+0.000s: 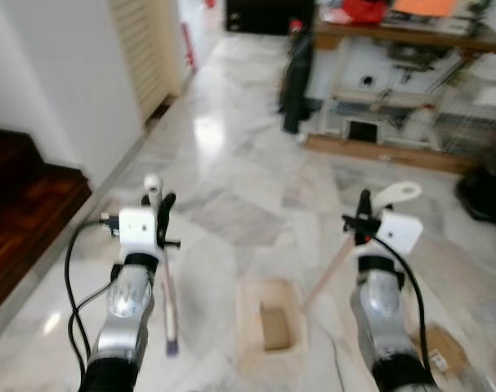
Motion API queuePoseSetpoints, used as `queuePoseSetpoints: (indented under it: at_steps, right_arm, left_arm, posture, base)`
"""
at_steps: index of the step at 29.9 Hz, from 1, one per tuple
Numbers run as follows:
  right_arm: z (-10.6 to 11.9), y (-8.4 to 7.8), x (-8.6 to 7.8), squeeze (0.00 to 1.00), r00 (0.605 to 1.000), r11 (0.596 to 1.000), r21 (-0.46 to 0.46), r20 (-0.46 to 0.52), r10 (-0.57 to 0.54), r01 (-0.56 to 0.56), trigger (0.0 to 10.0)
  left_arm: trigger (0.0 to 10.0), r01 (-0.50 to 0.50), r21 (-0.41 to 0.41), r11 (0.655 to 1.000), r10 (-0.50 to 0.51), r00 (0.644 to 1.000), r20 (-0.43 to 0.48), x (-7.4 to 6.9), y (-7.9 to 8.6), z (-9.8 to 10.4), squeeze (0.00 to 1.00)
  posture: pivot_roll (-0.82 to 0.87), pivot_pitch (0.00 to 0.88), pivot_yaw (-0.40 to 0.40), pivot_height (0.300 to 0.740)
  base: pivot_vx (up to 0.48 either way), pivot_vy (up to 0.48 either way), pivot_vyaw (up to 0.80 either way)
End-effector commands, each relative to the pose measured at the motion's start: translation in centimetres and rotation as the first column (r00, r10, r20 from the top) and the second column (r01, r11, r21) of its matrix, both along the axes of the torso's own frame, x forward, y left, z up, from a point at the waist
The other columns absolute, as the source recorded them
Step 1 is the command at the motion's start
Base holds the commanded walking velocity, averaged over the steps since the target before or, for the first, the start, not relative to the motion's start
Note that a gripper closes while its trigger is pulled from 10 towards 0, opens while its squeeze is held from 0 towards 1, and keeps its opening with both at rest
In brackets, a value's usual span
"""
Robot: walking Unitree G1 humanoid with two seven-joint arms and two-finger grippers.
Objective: Sweep floor
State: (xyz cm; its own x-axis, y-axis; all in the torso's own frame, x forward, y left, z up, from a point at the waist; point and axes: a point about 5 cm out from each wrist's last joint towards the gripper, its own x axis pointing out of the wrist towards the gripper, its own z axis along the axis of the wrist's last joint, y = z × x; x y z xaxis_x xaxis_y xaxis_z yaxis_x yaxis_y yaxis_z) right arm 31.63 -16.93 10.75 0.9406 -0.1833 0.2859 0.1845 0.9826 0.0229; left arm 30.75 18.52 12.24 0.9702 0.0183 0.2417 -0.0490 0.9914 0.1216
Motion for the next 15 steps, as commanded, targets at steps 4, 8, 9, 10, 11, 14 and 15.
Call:
queuePoseSetpoints:
  at_steps: [4,8,9,10,11,14,15]
  right_arm:
    - [1.27,-0.30,0.16,0.00,0.998,1.000,0.004,0.056,-0.008,0.008,10.0]
    - [1.23,-0.37,0.09,0.00,0.998,1.000,0.004,0.055,-0.008,0.008,10.0]
    - [1.22,-0.36,0.09,0.00,0.998,1.000,0.003,0.054,-0.008,0.008,10.0]
    - [1.21,-0.34,0.10,0.00,0.999,1.000,0.002,0.053,-0.007,0.007,10.0]
    - [1.20,-0.32,0.11,0.00,0.999,1.000,0.002,0.053,-0.007,0.007,10.0]
    - [1.20,-0.26,0.10,0.00,0.999,1.000,0.002,0.053,-0.005,0.005,10.0]
    - [1.17,-0.25,0.08,0.00,0.999,1.000,0.005,0.052,-0.004,0.004,10.0]
  left_arm:
    - [10.0,0.017,0.019,1.000,-0.018,0.999,0.031,-0.11,-0.34,0.69,0.00]
    - [10.0,0.015,0.019,1.000,-0.015,1.000,0.026,-0.25,-0.39,0.57,0.00]
    - [10.0,0.015,0.018,1.000,-0.015,1.000,0.024,-0.28,-0.48,0.52,0.00]
    - [10.0,0.015,0.016,1.000,-0.015,1.000,0.022,-0.27,-0.55,0.48,0.00]
    - [10.0,0.015,0.015,1.000,-0.015,1.000,0.021,-0.26,-0.60,0.46,0.00]
    - [10.0,0.023,0.015,1.000,-0.023,1.000,0.016,-0.25,-0.86,0.38,0.00]
    - [10.0,0.023,0.014,1.000,-0.023,1.000,0.015,-0.27,-0.86,0.37,0.00]
  posture:
    - [-0.01,0.041,-0.039,0.740]
    - [-0.01,0.039,-0.040,0.740]
    - [-0.01,0.038,-0.041,0.740]
    - [-0.01,0.037,-0.041,0.740]
    - [-0.01,0.037,-0.041,0.740]
    - [-0.01,0.033,-0.038,0.740]
    - [-0.01,0.032,-0.037,0.740]
  base:
    - [0.000,0.000,0.67]
    - [0.000,0.000,0.58]
    - [0.000,0.000,0.59]
    - [0.000,0.000,0.59]
    - [0.000,0.000,0.59]
    - [0.000,0.000,0.59]
    - [0.000,0.000,0.58]
